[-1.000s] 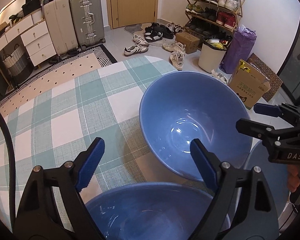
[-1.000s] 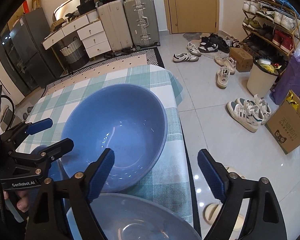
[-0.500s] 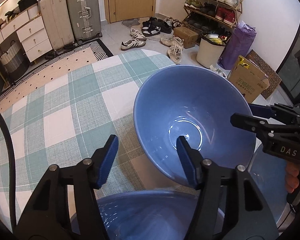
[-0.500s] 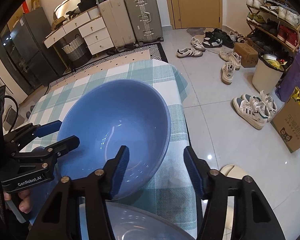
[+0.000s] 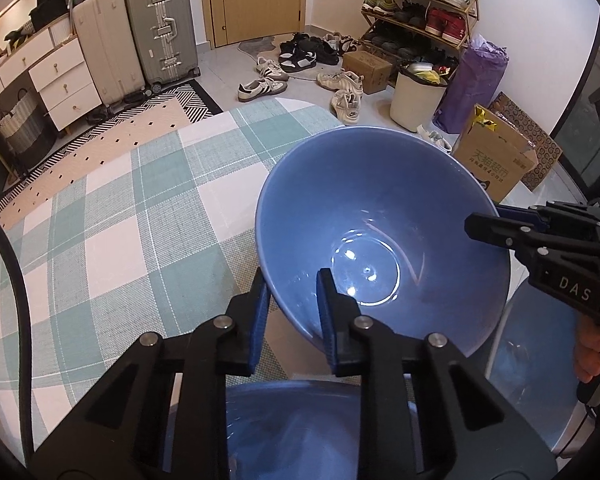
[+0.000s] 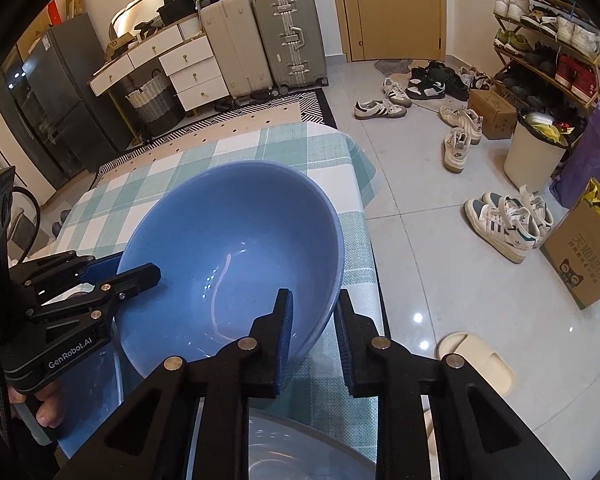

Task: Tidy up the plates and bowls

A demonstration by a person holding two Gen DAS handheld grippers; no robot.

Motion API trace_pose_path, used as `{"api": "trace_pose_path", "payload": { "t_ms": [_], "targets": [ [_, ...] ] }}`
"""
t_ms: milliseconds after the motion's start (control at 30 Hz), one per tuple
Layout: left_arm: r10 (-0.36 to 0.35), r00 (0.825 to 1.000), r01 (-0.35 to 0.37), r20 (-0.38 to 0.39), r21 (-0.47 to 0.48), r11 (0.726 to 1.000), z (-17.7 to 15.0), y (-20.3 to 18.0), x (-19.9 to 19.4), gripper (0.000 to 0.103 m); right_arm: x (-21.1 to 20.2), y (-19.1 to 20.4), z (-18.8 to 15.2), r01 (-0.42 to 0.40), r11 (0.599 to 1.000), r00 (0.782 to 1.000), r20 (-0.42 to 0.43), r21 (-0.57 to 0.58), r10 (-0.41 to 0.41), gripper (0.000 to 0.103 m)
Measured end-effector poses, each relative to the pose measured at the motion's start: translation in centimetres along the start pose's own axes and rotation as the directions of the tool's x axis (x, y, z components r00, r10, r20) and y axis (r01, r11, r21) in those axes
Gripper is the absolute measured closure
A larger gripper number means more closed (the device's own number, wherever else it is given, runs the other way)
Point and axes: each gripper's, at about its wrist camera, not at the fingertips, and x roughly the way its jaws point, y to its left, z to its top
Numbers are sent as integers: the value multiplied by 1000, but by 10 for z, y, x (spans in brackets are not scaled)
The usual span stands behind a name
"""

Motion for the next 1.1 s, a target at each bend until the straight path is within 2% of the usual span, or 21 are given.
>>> {"api": "trace_pose_path", "payload": {
  "t_ms": [667,1100],
  "targets": [
    [11,998,-12,66,9,1000,3,-6,-22,83,-13,6,0,25,1000,999,40,-15,-25,86],
    [3,992,-3,123,-3,1000,4,-4,-50,83,-42,21,-2,52,998,993,113,-43,-47,86]
  ]
}}
